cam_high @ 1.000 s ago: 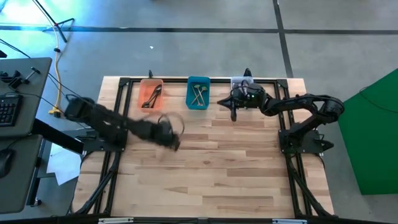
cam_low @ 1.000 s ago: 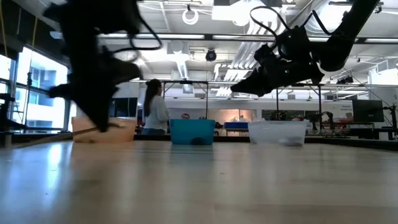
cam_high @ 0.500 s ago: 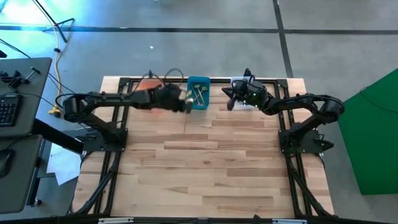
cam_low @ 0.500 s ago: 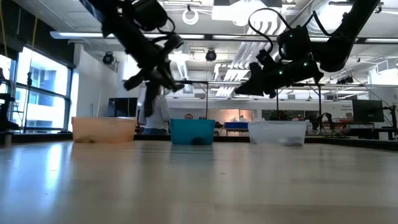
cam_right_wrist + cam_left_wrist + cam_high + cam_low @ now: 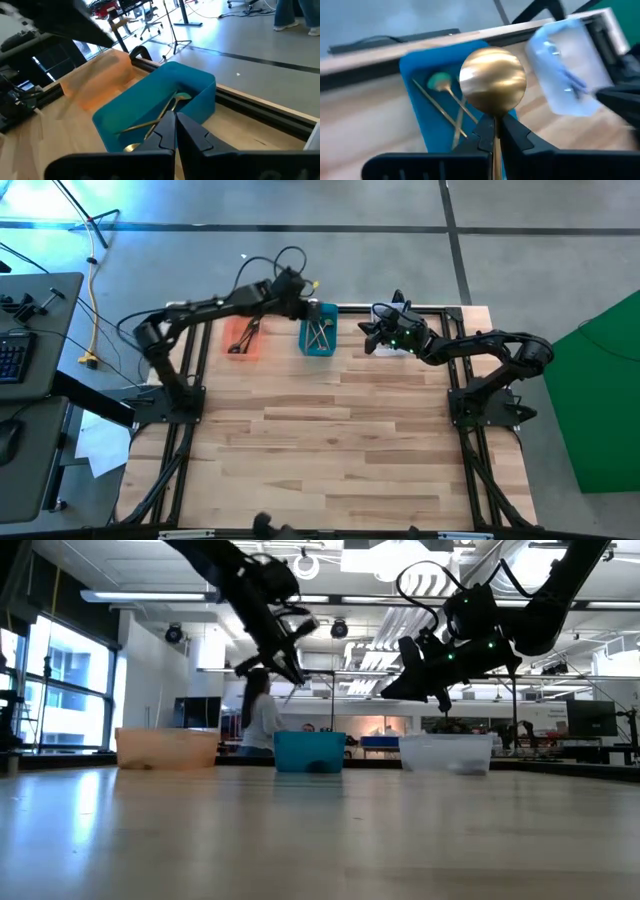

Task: Sort silverware by color (type)
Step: Put the gold spoon into the blue bin

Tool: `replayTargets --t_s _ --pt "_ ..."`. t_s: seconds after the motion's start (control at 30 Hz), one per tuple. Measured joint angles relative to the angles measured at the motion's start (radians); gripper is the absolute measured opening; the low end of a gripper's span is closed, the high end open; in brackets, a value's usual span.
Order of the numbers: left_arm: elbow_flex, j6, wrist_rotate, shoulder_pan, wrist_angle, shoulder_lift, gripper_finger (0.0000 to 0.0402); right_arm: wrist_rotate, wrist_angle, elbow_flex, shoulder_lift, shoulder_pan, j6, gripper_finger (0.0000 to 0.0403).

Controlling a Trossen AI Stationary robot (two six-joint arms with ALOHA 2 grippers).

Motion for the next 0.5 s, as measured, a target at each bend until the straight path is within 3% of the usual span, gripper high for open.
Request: replayTargets --t_s 0.23,0.5 --pt "0.156 0.196 0.032 0.041 -0.011 0.151 0.0000 0.000 0.001 0.000 0.000 0.000 0.002 0.0000" --pt "0.192 0.254 0.053 0.065 -0.039 0.258 0.0000 0.000 -0.004 0.000 0.000 0.000 0.007 0.0000"
